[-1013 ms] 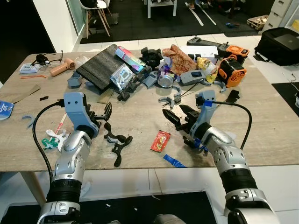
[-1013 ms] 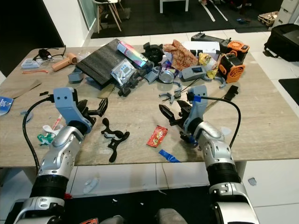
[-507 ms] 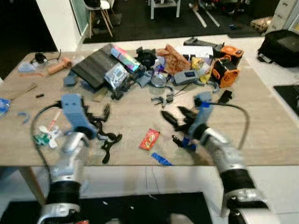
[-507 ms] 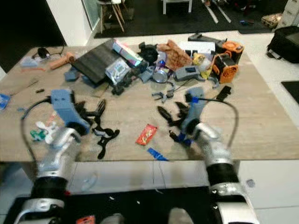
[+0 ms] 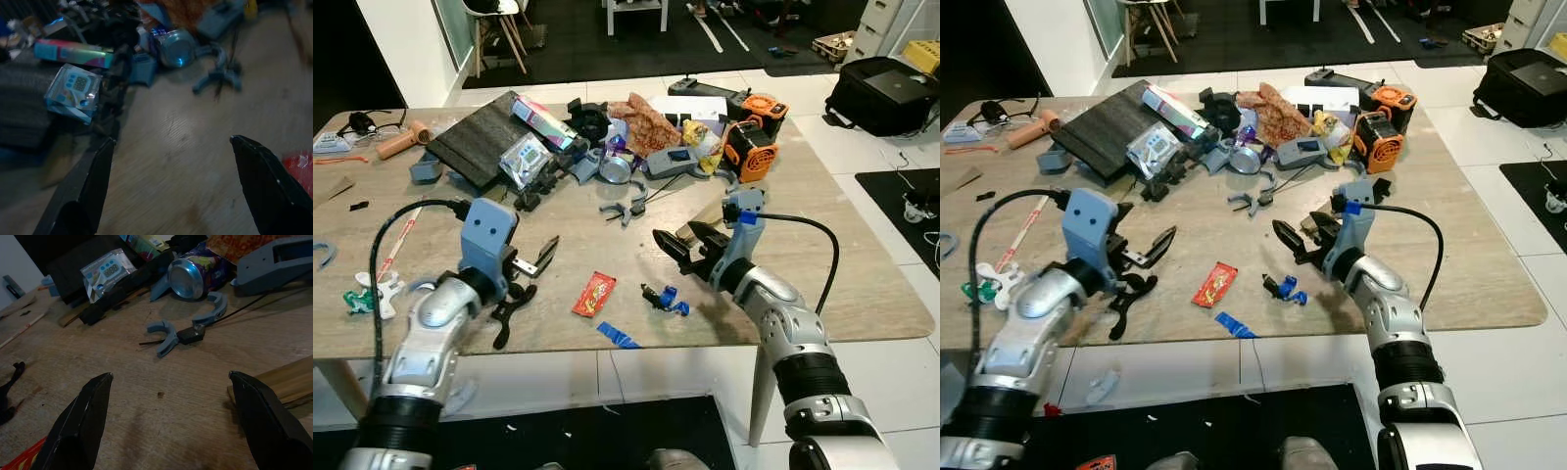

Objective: Picking trash to rubbish bin

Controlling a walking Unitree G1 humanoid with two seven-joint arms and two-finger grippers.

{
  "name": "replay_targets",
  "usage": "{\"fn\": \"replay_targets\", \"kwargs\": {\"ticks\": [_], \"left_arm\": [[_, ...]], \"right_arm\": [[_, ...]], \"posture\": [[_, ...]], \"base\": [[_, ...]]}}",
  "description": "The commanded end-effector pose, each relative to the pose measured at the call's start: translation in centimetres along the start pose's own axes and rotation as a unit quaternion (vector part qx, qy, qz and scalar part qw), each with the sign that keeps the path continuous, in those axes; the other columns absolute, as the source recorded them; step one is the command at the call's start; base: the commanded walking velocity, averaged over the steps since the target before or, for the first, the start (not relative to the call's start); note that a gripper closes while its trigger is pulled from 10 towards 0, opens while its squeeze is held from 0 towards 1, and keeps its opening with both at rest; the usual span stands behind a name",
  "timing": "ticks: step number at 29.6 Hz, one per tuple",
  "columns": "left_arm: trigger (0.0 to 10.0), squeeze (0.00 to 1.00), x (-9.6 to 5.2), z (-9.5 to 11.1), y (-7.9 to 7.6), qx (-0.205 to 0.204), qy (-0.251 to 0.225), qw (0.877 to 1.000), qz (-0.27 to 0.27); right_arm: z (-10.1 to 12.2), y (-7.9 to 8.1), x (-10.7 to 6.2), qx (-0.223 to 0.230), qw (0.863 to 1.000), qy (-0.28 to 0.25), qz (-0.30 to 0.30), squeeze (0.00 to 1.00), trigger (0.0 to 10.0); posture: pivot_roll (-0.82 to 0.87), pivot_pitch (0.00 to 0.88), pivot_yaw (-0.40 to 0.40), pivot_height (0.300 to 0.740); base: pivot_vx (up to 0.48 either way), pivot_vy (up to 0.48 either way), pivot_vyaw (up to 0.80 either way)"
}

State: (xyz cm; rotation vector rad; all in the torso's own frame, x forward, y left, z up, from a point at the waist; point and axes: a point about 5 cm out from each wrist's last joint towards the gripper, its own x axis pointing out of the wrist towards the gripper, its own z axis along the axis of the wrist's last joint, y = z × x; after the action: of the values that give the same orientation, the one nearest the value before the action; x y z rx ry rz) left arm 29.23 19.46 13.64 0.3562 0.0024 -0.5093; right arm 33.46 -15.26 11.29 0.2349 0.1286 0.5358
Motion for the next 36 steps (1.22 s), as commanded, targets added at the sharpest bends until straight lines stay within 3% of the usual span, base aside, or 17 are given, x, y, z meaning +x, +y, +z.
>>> {"fn": "replay_targets", "kwargs": {"ticks": [1,4,7,8,10,12,14,15,16,22,24,30,36], "left_arm": [[10.0,0.0,-0.8,0.0,0.5,0.057,0.026,0.998,-0.021],[10.0,0.0,-1.5,0.0,0.9,0.073,0.047,0.996,-0.035],[10.0,0.0,-2.2,-0.7,-0.2,0.029,0.108,0.99,-0.087],[10.0,0.0,-2.3,-0.8,-0.5,0.016,0.116,0.989,-0.092],[10.0,0.0,-2.6,-0.7,-1.5,-0.049,0.13,0.984,-0.11],[10.0,0.0,-2.6,-0.7,-1.5,-0.049,0.13,0.984,-0.11],[10.0,0.0,-2.9,-0.3,-2.3,-0.092,0.134,0.978,-0.131],[10.0,0.0,-2.9,-0.3,-2.3,-0.092,0.134,0.978,-0.131],[10.0,0.0,-2.7,0.4,-2.7,-0.117,0.122,0.977,-0.129],[10.0,0.0,-2.3,0.5,-3.4,-0.14,0.123,0.976,-0.114],[10.0,0.0,-1.7,-0.1,-4.7,-0.167,0.148,0.97,-0.09],[10.0,0.0,-1.1,-1.3,-5.8,-0.137,0.19,0.971,-0.041],[10.0,0.0,-1.2,-2.6,-5.7,-0.124,0.244,0.961,0.027]], "right_arm": [[-0.2,0.2,0.0,0.012,1.0,0.001,0.008,0.0,10.0],[-0.2,0.3,0.1,0.014,1.0,0.001,0.009,0.0,10.0],[-0.2,0.3,0.1,0.015,1.0,0.001,0.01,0.0,10.0],[-0.2,0.3,0.0,0.015,1.0,0.001,0.01,0.0,10.0],[-0.2,0.3,0.0,0.016,1.0,0.0,0.009,0.0,10.0],[-0.2,0.3,0.0,0.016,1.0,0.0,0.009,0.0,10.0],[-0.2,0.3,0.0,0.016,1.0,0.0,0.008,0.0,10.0],[-0.2,0.3,0.0,0.016,1.0,0.0,0.008,0.0,10.0],[-0.2,0.2,0.0,0.015,1.0,0.001,0.009,0.0,10.0],[-0.2,0.3,0.1,0.014,1.0,0.002,0.011,0.0,10.0],[-0.2,0.3,0.1,0.013,1.0,0.003,0.012,0.0,10.0],[-0.2,0.2,0.0,0.011,1.0,0.003,0.011,0.0,10.0],[-0.2,0.3,0.0,0.01,1.0,0.002,0.011,0.0,10.0]], "posture": [[-0.15,0.0,0.04,0.74],[-0.15,0.0,0.044,0.74],[-0.15,0.0,0.049,0.74],[-0.15,0.0,0.049,0.74],[-0.15,0.0,0.05,0.74],[-0.15,0.0,0.05,0.74],[-0.15,0.0,0.049,0.74],[-0.15,0.0,0.049,0.74],[-0.15,0.0,0.047,0.74],[-0.15,0.0,0.047,0.74],[-0.15,0.0,0.047,0.74],[-0.15,0.0,0.048,0.74],[-0.16,0.0,0.05,0.74]], "base": [[0.0,0.0,0.0],[0.0,0.0,0.0],[0.0,0.0,0.0],[0.0,0.0,0.0],[0.0,0.0,0.0],[0.0,0.0,0.0],[0.0,0.0,0.0],[0.0,0.0,0.0],[0.0,0.0,0.0],[0.0,0.0,0.0],[0.0,0.0,0.0],[0.0,0.0,0.0],[0.0,0.0,0.0]]}}
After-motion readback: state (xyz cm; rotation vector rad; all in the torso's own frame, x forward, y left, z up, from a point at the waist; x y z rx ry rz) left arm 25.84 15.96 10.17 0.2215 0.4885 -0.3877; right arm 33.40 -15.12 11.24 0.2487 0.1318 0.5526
